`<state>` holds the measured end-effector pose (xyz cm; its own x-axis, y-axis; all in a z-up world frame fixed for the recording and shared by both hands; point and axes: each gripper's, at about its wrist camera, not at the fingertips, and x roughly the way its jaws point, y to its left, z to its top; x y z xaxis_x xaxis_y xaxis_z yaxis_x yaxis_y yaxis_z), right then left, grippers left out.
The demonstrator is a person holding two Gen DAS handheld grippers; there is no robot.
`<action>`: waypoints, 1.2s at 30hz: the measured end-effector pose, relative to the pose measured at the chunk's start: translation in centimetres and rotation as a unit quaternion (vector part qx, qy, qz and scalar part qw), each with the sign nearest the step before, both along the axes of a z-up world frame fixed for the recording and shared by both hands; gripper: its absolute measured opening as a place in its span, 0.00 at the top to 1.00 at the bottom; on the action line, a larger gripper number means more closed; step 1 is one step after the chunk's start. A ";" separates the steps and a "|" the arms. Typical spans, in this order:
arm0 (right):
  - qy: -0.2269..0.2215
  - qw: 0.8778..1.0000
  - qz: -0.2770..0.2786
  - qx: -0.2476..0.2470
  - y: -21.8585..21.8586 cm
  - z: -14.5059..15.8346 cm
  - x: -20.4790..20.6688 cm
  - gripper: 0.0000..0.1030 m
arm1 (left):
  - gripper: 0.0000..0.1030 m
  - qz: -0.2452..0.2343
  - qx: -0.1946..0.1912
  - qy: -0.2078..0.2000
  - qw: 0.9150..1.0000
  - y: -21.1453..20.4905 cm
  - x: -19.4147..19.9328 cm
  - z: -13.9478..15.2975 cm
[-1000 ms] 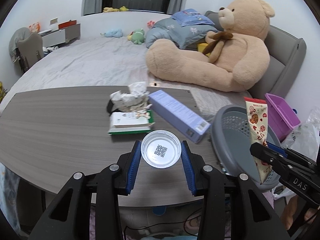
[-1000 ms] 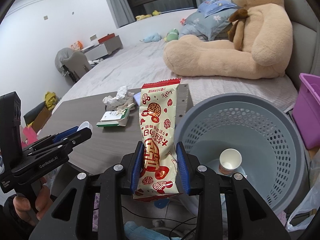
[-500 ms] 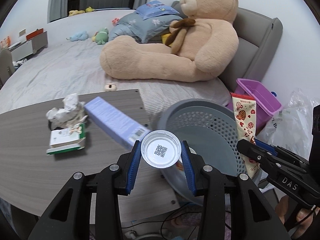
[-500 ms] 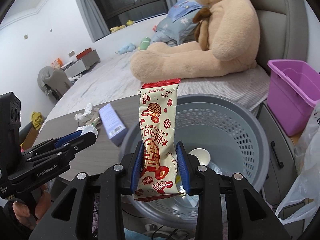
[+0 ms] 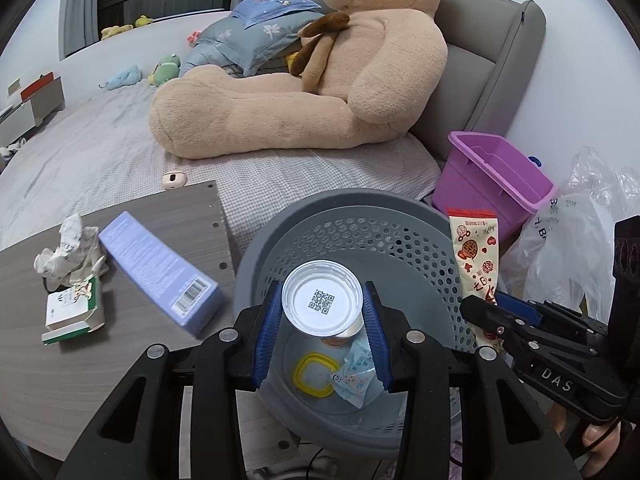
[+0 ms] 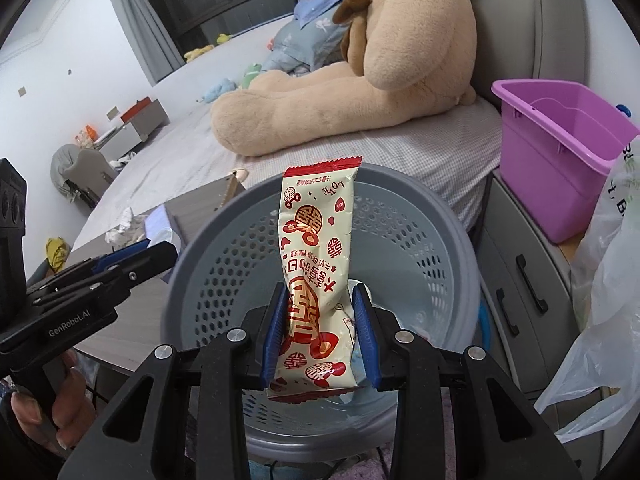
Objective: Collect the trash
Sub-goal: 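Carry wrapper and cap over the grey basket and open both tools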
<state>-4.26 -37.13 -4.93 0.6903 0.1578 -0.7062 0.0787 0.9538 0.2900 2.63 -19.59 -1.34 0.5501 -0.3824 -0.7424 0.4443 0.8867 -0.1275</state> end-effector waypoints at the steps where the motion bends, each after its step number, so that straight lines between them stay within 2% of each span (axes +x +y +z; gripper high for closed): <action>1: 0.002 1.000 -0.003 0.000 -0.3 -0.1 0.0 0.68 | 0.62 -0.002 0.001 0.000 1.000 -0.3 0.0 0.0; 27: 0.010 1.000 -0.013 0.002 -1.0 -0.8 0.3 0.65 | 0.62 -0.009 -0.002 -0.001 1.000 -1.2 0.2 -0.2; 28: 0.009 1.000 -0.014 0.002 -1.0 -0.8 0.3 0.65 | 0.60 -0.009 -0.002 -0.002 1.000 -1.1 0.2 -0.2; 31: 0.006 1.000 -0.018 0.001 -1.1 -0.7 0.2 0.59 | 0.45 -0.006 -0.002 -0.008 1.000 -1.0 0.0 0.0; 32: 0.005 1.000 -0.020 0.002 -1.2 -0.7 0.1 0.53 | 0.40 -0.004 -0.003 -0.010 1.000 -0.9 -0.1 0.1; 33: 0.002 1.000 -0.025 0.001 -1.3 -0.6 0.0 0.46 | 0.39 -0.002 -0.005 -0.012 1.000 -0.8 -0.1 0.3; 36: -0.005 0.999 -0.033 0.006 -1.7 -0.4 -0.2 0.41 | 0.34 0.002 -0.006 -0.016 1.000 -0.5 -0.2 0.4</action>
<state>-4.50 -38.83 -5.33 0.7058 0.1200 -0.6982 0.1381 0.9434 0.3017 2.43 -20.13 -0.92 0.5761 -0.3878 -0.7196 0.4441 0.8875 -0.1227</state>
